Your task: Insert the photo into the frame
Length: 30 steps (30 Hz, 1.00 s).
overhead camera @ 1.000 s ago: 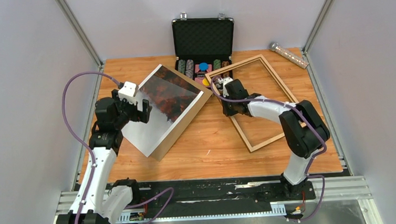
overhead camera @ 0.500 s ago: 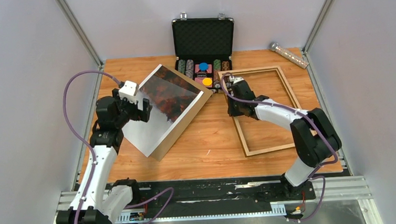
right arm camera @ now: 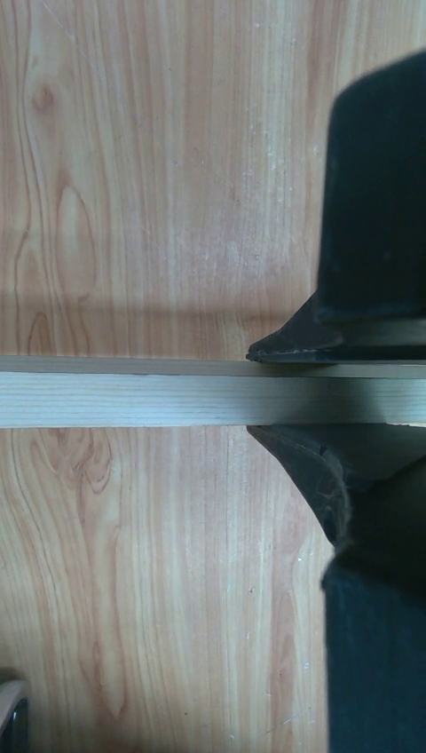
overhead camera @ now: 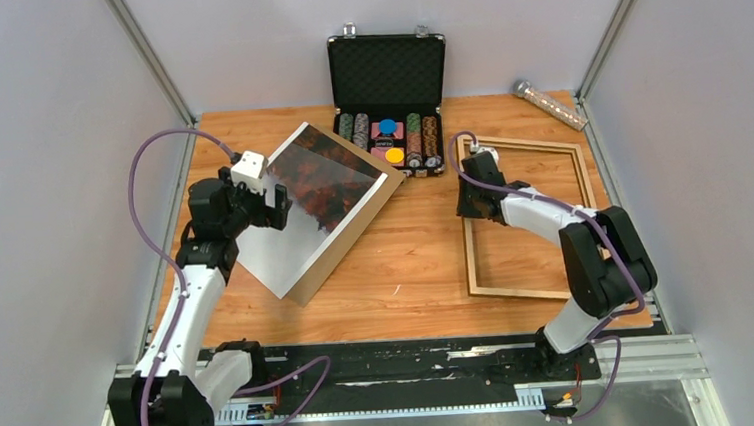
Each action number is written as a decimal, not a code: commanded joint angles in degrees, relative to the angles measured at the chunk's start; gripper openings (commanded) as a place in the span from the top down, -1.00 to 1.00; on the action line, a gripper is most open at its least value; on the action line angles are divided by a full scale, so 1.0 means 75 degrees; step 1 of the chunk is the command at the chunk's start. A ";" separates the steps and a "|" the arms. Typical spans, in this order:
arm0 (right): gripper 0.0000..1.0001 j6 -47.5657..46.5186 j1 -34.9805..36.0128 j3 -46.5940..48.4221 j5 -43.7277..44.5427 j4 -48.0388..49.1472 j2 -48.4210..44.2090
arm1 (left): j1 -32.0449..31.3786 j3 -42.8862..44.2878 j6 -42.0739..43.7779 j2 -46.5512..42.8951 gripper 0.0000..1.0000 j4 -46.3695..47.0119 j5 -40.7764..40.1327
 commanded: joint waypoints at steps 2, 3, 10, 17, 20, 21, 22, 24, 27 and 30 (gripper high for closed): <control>1.00 0.0860 -0.0042 0.0454 0.0096 0.0227 0.0387 | 0.0018 0.0315 -0.0028 0.0160 -1.00 0.0477 0.0132; 1.00 0.0906 -0.0035 0.0536 0.0134 0.0153 0.0544 | 0.0018 0.0312 -0.0031 0.0197 -1.00 0.0480 0.0134; 1.00 0.1286 -0.0044 0.0944 0.0036 -0.0026 0.1366 | 0.0019 0.0269 0.0053 0.0286 -1.00 0.0501 0.0040; 0.79 0.1670 -0.0045 0.1488 -0.0366 -0.0067 0.1901 | 0.0021 0.0212 0.0093 0.0277 -1.00 0.0492 -0.0006; 0.66 0.1775 -0.0031 0.1631 -0.0571 -0.0126 0.2053 | 0.0018 0.0204 0.0127 0.0239 -1.00 0.0453 -0.0035; 0.62 0.1798 -0.0033 0.1649 -0.0623 -0.0142 0.2088 | 0.0018 0.0204 0.0147 0.0228 -1.00 0.0440 -0.0040; 0.58 0.1823 -0.0031 0.1637 -0.0661 -0.0146 0.2107 | 0.0018 0.0204 0.0156 0.0214 -1.00 0.0438 -0.0046; 0.44 0.1884 -0.0032 0.1599 -0.0790 -0.0146 0.2112 | 0.0018 0.0204 0.0179 0.0196 -1.00 0.0436 -0.0043; 0.05 0.1982 -0.0018 0.1563 -0.0883 -0.0146 0.2106 | 0.0018 0.0218 0.0193 0.0199 -1.00 0.0434 -0.0047; -0.35 0.2038 0.0038 0.1538 -0.1215 -0.0146 0.2045 | 0.0019 0.0216 0.0222 0.0216 -1.00 0.0427 -0.0042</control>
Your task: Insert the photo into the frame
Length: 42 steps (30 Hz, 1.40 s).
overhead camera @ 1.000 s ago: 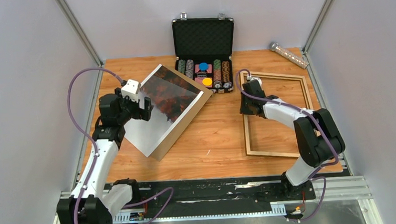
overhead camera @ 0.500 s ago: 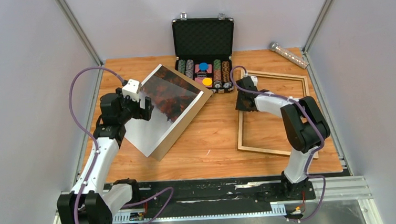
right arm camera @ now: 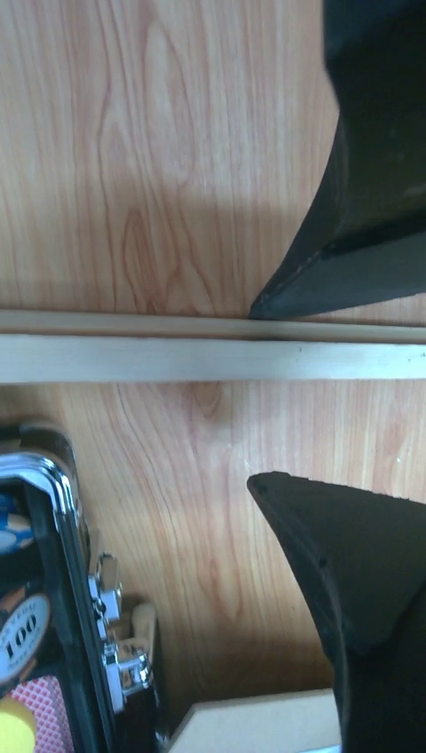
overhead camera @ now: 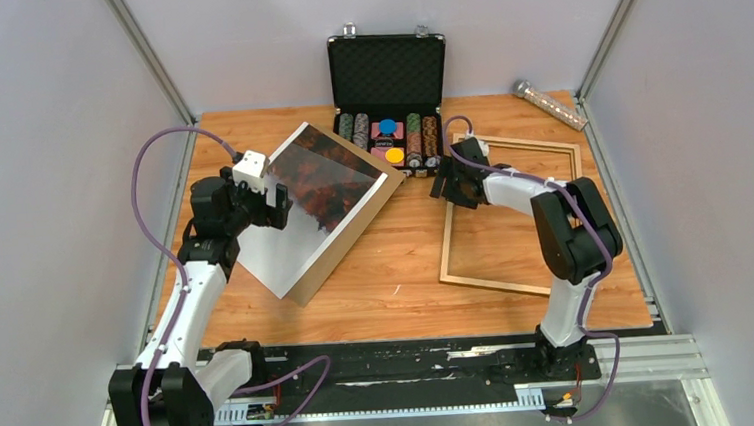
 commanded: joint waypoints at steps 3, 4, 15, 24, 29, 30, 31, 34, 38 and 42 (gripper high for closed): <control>-0.52 0.0451 0.0172 -0.0038 -0.0847 -0.0216 0.0052 | 0.0018 0.0204 0.0232 -0.0063 -1.00 0.0292 -0.0022; -0.54 0.0414 0.0177 -0.0032 -0.0817 -0.0216 0.0009 | 0.0024 0.0204 0.0240 -0.0063 -1.00 0.0296 -0.0026; -0.59 -0.1057 0.0194 0.0044 0.0597 0.0315 -0.0637 | 0.0024 0.0142 0.0308 -0.0058 -1.00 0.0370 0.0046; -0.68 -0.2008 0.0191 0.0139 0.0610 0.0487 -0.1007 | 0.0025 0.0088 0.0386 -0.0110 -1.00 0.0341 0.0096; -0.64 -0.2668 0.0208 0.0213 -0.0217 0.0698 -0.1231 | 0.0018 0.0138 0.0424 -0.0012 -1.00 0.0339 0.0045; -0.63 -0.2736 0.0205 0.0184 -0.0416 0.0805 -0.1301 | 0.0024 0.0216 0.0462 0.0097 -1.00 0.0297 0.0004; -0.62 -0.2775 0.0212 0.0158 -0.0785 0.0893 -0.1381 | 0.0025 0.0275 0.0501 0.0164 -1.00 0.0101 -0.0019; -0.61 -0.2757 0.0297 0.0132 -0.1509 0.1100 -0.1546 | 0.0019 0.0819 0.0578 0.0659 -1.00 -0.0486 -0.0224; -0.59 -0.2472 0.0472 0.0039 -0.2341 0.1444 -0.1557 | 0.0018 0.1302 0.0546 0.1256 -1.00 -0.1074 -0.0230; -0.55 -0.1975 0.0622 -0.0155 -0.3186 0.1945 -0.1170 | 0.0018 0.1314 0.0441 0.1548 -1.00 -0.1015 -0.0017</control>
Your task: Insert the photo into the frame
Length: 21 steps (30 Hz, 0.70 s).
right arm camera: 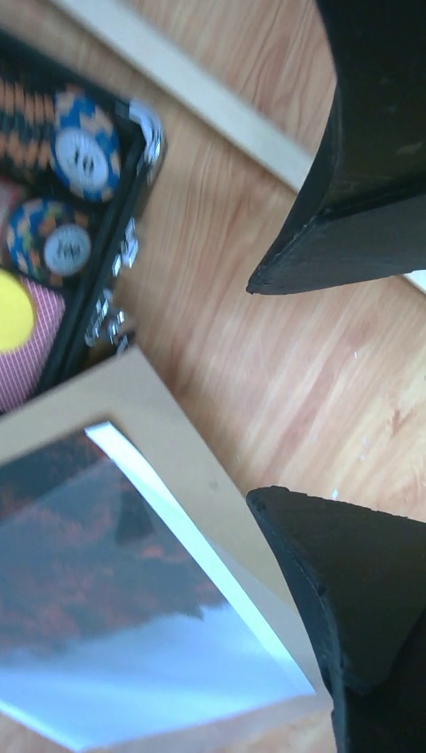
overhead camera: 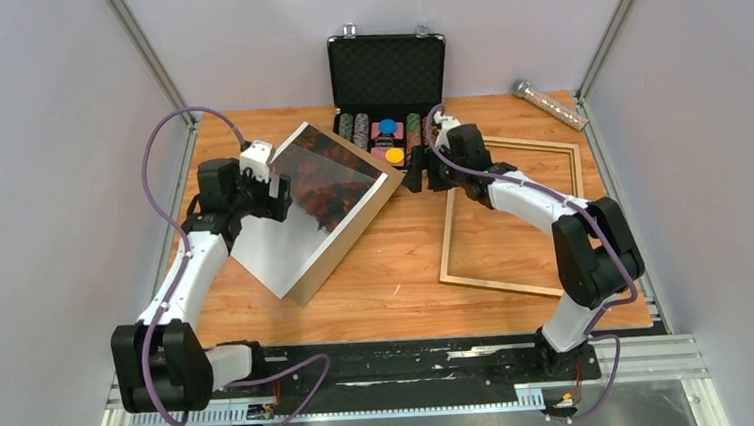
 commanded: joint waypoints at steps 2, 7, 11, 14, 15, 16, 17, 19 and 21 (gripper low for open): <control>-0.52 0.0602 0.0231 -0.0155 -0.1413 0.1029 0.0406 | 0.0018 0.0231 0.0045 0.0306 -1.00 -0.0128 0.0340; -0.48 0.0824 0.0404 -0.0045 -0.1629 0.1353 0.0836 | 0.0021 0.0107 0.0059 0.0702 -1.00 0.0280 0.0281; -0.47 0.0833 0.0598 0.0089 -0.1593 0.1334 0.1010 | 0.0019 0.0466 0.0031 0.1282 -1.00 0.0347 -0.0500; -0.46 0.0766 0.0721 0.0114 -0.1577 0.1210 0.1109 | 0.0033 0.0926 0.0127 0.1773 -1.00 -0.0014 -0.0967; -0.46 0.0733 0.0761 0.0104 -0.1558 0.1168 0.1137 | 0.0045 0.1179 0.0158 0.2034 -1.00 -0.0126 -0.1132; -0.46 0.0717 0.0805 0.0087 -0.1541 0.1121 0.1166 | 0.0055 0.1286 0.0222 0.2148 -1.00 -0.0304 -0.1179; -0.46 0.0720 0.0828 0.0064 -0.1538 0.1104 0.1196 | 0.0083 0.1472 0.0258 0.2383 -1.00 -0.0371 -0.1229; -0.46 0.0730 0.0891 0.0024 -0.1527 0.1075 0.1287 | 0.0162 0.1768 0.0364 0.2711 -1.00 -0.0600 -0.1258; -0.47 0.0778 0.0939 0.0032 -0.1568 0.1031 0.1381 | 0.0336 0.2080 0.0445 0.3034 -1.00 -0.0820 -0.1214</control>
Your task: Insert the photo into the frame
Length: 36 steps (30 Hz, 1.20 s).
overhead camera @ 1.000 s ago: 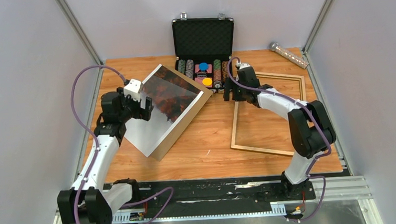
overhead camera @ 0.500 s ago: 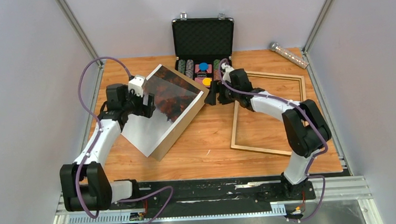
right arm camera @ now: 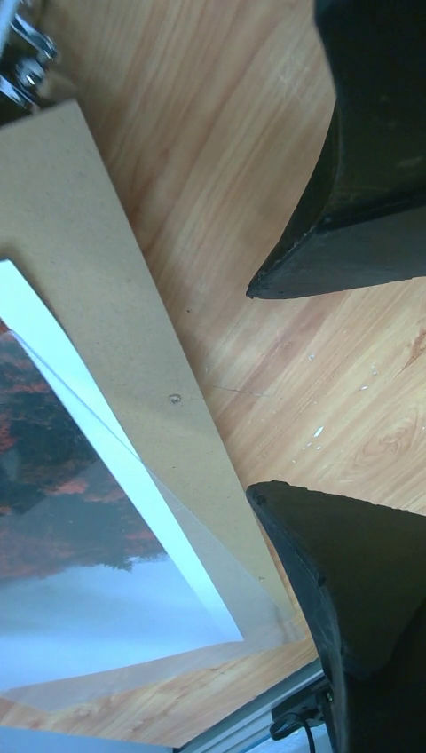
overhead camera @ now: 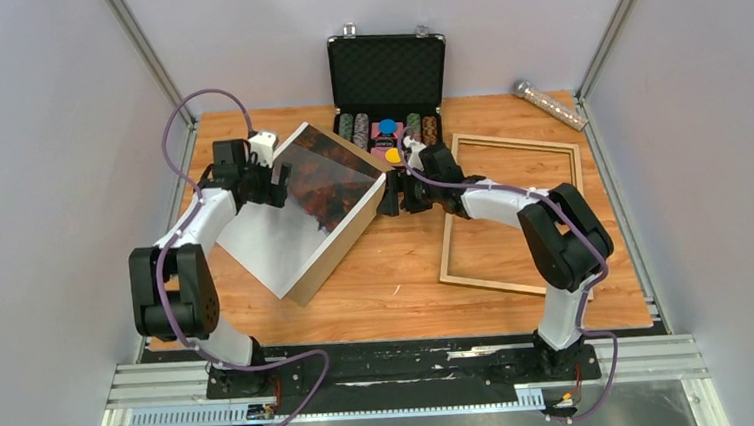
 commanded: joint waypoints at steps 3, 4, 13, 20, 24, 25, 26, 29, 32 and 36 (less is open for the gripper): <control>-0.47 0.0197 0.0156 0.0137 -0.0243 0.0175 0.0344 | 0.0656 0.1256 0.0432 0.0922 -1.00 -0.0946 0.0045; -0.47 0.0195 0.0168 0.0148 -0.0261 0.0166 0.0364 | 0.0793 0.1353 0.0457 0.1118 -1.00 -0.1133 0.0087; -0.47 0.0188 0.0198 0.0130 -0.0494 0.0152 0.0386 | 0.1468 0.1642 0.0984 0.1716 -1.00 -0.1796 0.0248; -0.46 0.0224 0.0199 0.0126 -0.0711 0.0129 0.0463 | 0.1928 0.1447 0.1397 0.1642 -1.00 -0.2208 0.0376; -0.45 0.0279 0.0198 0.0120 -0.0854 0.0083 0.0549 | 0.2193 0.1298 0.1673 0.1583 -1.00 -0.2441 0.0403; -0.45 0.0286 0.0198 0.0109 -0.0881 0.0073 0.0563 | 0.2311 0.1228 0.1716 0.1552 -1.00 -0.2497 0.0423; -0.45 0.0284 0.0198 0.0103 -0.0905 0.0061 0.0565 | 0.2377 0.1181 0.1816 0.1538 -1.00 -0.2510 0.0434; -0.44 0.0266 0.0199 0.0069 -0.0953 0.0032 0.0554 | 0.2680 0.0994 0.1990 0.1465 -1.00 -0.2607 0.0525; -0.44 0.0195 0.0200 0.0012 -0.1019 -0.0013 0.0513 | 0.2920 0.0860 0.2195 0.1439 -1.00 -0.2677 0.0600; -0.44 0.0032 0.0198 0.0009 -0.1169 -0.0116 0.0504 | 0.3101 0.0721 0.2379 0.1434 -1.00 -0.2632 0.0607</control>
